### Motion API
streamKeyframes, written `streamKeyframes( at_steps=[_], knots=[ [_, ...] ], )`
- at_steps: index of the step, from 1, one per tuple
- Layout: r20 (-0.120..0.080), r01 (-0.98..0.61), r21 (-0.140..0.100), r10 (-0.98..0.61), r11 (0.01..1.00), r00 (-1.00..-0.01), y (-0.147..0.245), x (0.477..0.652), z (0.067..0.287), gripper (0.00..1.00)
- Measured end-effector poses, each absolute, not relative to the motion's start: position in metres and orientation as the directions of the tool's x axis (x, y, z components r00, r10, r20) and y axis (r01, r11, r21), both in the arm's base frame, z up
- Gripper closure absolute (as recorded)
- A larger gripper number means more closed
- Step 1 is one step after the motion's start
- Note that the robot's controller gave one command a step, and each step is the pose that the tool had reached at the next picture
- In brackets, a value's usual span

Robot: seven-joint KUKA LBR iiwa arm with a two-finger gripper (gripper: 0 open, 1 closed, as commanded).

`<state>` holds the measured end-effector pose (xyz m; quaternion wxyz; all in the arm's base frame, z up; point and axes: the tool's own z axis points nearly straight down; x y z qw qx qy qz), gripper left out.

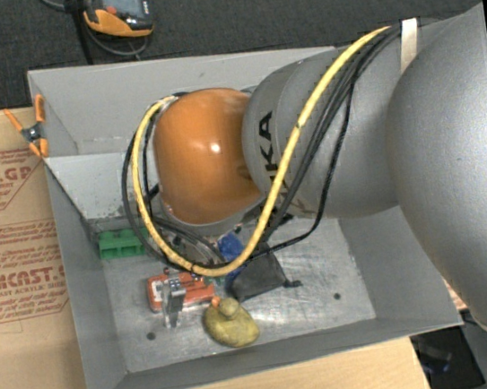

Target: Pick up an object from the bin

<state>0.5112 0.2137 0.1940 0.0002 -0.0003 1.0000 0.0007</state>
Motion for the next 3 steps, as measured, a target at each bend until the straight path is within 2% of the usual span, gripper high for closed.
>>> streamKeyframes(
  at_steps=[1, 2, 3],
  knots=[
    [0.000, 0.000, 0.001, 0.000, 1.000, -1.000, 0.214, 0.511, 0.194, 0.00],
    [-0.010, 0.006, 0.006, 0.006, 1.000, -1.000, 0.190, 0.525, 0.158, 0.00],
    [-0.008, 0.073, 0.005, 0.073, 0.997, -0.997, 0.169, 0.522, 0.073, 1.00]
  ],
)
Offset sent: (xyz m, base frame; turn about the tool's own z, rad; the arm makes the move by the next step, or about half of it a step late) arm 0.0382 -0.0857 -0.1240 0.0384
